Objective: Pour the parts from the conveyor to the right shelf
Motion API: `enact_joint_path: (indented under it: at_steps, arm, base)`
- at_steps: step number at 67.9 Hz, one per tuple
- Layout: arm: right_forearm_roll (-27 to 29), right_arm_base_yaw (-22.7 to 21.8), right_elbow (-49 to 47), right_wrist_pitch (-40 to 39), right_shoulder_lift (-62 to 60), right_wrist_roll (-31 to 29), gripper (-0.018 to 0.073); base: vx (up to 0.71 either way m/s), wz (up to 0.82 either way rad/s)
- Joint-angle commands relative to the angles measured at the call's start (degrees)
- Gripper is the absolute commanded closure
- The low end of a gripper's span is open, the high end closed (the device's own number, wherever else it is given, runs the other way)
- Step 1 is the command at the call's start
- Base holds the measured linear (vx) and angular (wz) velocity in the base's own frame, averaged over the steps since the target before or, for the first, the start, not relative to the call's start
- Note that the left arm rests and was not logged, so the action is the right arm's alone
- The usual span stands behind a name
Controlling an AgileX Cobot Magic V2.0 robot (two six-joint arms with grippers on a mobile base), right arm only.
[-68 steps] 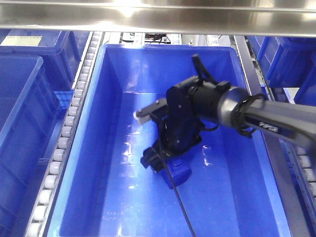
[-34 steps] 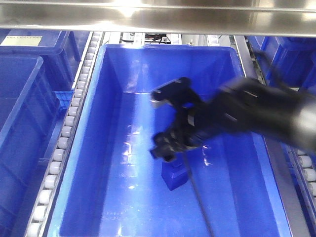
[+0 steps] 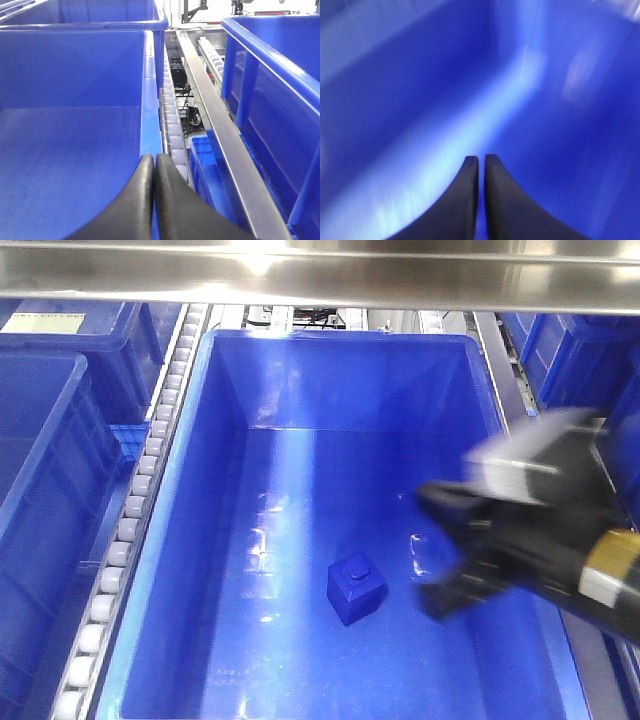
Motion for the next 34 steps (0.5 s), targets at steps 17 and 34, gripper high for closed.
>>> enact_joint_path:
  at_steps: [17,34]
  arm:
    - [-0.6,-0.1,12.8,-7.7,-21.4,0.0,0.0569]
    - [-0.6,-1.4,21.9,-7.9,-34.1,0.0,0.0569]
  base:
    - [0.0,0.0]
    - [0.0,0.0]
